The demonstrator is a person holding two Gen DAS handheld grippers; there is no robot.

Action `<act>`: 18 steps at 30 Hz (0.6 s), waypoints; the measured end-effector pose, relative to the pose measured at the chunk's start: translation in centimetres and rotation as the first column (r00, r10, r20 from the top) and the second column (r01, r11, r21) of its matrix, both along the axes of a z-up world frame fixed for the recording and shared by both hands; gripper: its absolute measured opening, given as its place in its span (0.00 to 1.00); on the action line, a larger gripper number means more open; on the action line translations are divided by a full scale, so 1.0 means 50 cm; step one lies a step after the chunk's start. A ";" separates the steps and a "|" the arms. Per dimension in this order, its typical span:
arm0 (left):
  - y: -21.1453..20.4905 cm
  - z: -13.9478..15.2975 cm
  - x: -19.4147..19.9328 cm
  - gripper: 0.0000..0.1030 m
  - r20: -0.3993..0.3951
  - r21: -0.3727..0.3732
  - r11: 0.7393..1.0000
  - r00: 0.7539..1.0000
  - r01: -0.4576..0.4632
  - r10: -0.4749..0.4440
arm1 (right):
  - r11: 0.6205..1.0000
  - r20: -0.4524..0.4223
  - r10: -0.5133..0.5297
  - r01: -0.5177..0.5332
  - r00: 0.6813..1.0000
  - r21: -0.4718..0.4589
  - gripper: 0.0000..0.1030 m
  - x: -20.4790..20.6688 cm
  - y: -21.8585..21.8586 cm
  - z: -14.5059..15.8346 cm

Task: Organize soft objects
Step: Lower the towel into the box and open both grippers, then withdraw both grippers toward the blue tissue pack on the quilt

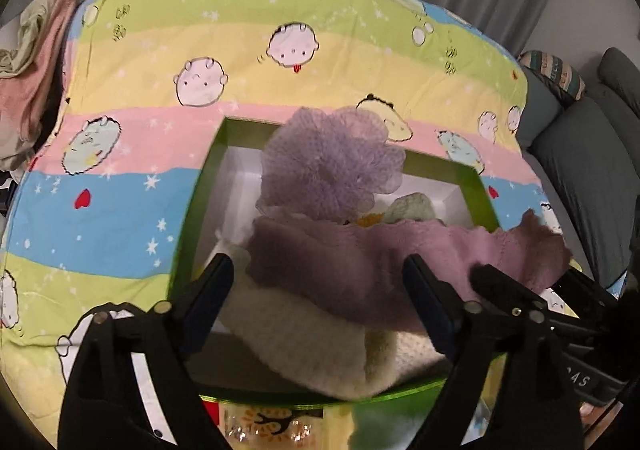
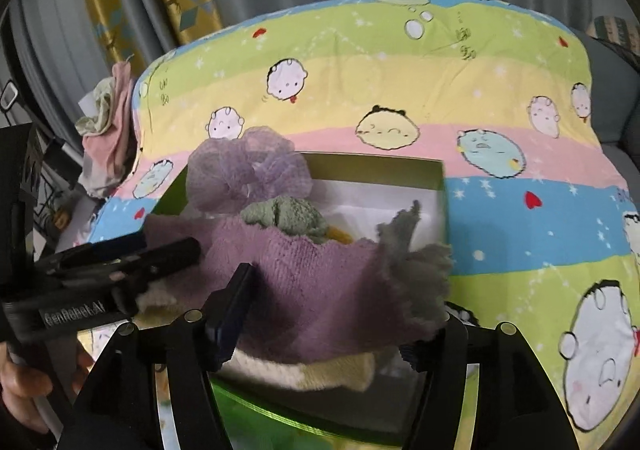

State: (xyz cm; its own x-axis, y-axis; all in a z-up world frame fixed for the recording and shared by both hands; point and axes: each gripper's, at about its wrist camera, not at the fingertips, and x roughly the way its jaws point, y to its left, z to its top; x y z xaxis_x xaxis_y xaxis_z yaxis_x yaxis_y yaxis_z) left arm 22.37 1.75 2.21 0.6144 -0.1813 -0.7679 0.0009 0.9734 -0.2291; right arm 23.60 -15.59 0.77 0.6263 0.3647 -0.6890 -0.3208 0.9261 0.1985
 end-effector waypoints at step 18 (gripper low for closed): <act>-0.003 0.076 -0.215 0.99 0.107 -0.026 0.999 0.994 0.025 -0.023 | 0.994 0.069 -0.087 0.083 0.994 0.065 0.63 -0.216 -0.149 0.034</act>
State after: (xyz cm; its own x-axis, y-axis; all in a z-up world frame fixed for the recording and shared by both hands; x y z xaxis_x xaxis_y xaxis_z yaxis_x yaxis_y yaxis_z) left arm 11.60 1.60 6.02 0.6878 -0.2170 -0.6927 0.0501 0.9662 -0.2530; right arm 12.80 -23.04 2.49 0.7035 0.3488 -0.6192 -0.2570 0.9372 0.2360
